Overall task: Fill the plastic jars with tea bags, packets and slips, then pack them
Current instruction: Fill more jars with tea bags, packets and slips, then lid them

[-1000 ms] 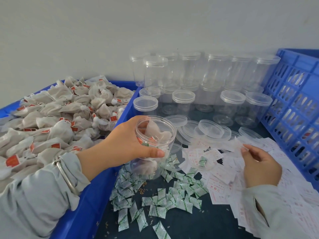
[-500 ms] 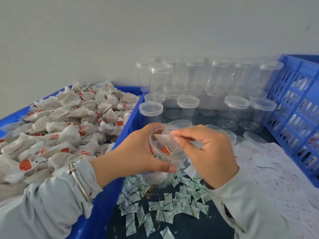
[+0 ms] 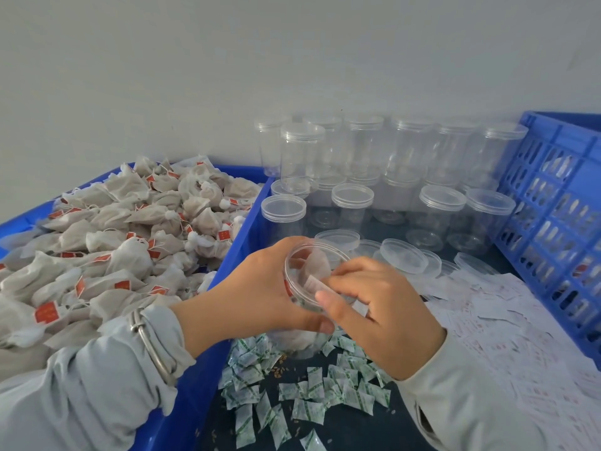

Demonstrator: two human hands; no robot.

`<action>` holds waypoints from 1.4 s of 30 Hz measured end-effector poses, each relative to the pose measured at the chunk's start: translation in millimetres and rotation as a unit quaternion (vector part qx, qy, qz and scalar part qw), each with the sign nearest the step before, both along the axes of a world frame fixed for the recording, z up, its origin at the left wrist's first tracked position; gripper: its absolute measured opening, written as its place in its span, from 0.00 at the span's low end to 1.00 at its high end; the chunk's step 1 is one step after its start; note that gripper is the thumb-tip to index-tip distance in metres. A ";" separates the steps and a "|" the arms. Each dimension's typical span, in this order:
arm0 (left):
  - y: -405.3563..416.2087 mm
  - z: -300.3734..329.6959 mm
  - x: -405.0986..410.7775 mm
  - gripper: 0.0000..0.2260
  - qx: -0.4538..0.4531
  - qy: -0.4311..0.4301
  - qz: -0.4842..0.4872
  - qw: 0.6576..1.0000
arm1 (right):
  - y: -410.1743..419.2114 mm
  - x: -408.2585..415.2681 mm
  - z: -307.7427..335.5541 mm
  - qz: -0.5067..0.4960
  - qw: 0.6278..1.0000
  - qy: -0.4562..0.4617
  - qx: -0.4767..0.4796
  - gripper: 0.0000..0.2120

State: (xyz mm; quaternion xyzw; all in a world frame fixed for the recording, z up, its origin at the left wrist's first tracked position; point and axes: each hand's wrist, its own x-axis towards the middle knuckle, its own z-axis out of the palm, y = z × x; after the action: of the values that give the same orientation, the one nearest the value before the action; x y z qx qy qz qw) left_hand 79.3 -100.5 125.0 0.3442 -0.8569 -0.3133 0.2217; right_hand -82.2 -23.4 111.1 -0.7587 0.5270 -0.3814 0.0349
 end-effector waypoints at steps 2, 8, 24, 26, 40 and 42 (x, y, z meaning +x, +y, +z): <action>0.6 0.4 -0.3 0.38 0.006 0.000 0.003 1.000 | 3.3 -1.7 -0.6 0.011 1.000 0.017 0.000 0.23; -0.8 -0.4 -0.2 0.40 0.028 0.019 0.001 0.999 | 8.6 -7.7 -3.3 -0.012 0.996 -0.013 -0.083 0.18; -0.4 -2.2 0.4 0.41 0.032 0.004 -0.017 0.999 | -0.4 -10.5 16.9 -0.082 0.958 -0.274 -0.023 0.09; -1.3 -3.4 0.1 0.44 0.026 0.002 -0.013 1.000 | -5.2 -8.3 14.7 -0.108 0.983 -0.151 0.003 0.05; 1.0 -2.4 -1.5 0.43 0.054 0.068 -0.018 0.996 | 17.1 -23.5 9.4 -0.001 0.996 0.064 -0.055 0.10; 5.6 -1.9 -4.5 0.44 0.061 0.084 -0.030 0.994 | 19.7 -26.6 15.5 0.009 0.996 0.068 -0.065 0.09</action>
State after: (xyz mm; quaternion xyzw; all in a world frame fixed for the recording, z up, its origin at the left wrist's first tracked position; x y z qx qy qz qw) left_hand 74.8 -95.0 123.2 0.3035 -0.8247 -0.3994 0.2614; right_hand -108.8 -3.7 126.6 -0.7882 0.4954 -0.3621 -0.0470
